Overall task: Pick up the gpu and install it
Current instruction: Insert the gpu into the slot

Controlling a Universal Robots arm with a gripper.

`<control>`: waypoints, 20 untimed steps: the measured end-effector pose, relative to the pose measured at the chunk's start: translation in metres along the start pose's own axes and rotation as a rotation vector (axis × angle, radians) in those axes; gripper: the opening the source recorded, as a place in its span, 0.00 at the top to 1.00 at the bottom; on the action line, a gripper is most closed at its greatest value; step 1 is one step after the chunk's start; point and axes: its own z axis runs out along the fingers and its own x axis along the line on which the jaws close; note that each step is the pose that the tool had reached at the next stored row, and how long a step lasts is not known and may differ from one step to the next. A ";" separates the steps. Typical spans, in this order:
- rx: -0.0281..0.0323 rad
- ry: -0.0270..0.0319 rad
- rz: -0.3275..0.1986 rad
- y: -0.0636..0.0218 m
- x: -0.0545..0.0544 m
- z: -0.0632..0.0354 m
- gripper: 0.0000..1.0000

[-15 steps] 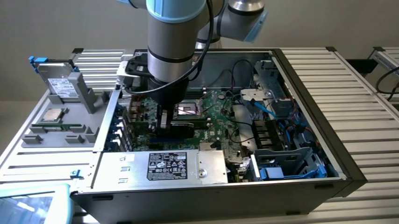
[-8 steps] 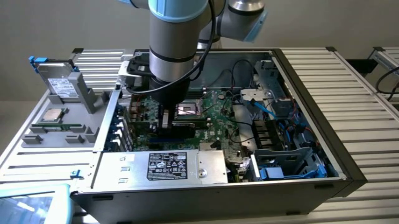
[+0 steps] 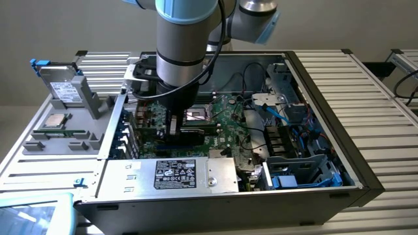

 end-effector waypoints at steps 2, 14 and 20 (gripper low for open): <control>-0.0001 0.0003 -0.001 0.0009 0.000 0.0005 0.72; -0.0003 0.0019 -0.010 0.0014 0.000 0.0008 0.72; 0.0028 0.0158 -0.017 0.0020 0.000 0.0016 0.72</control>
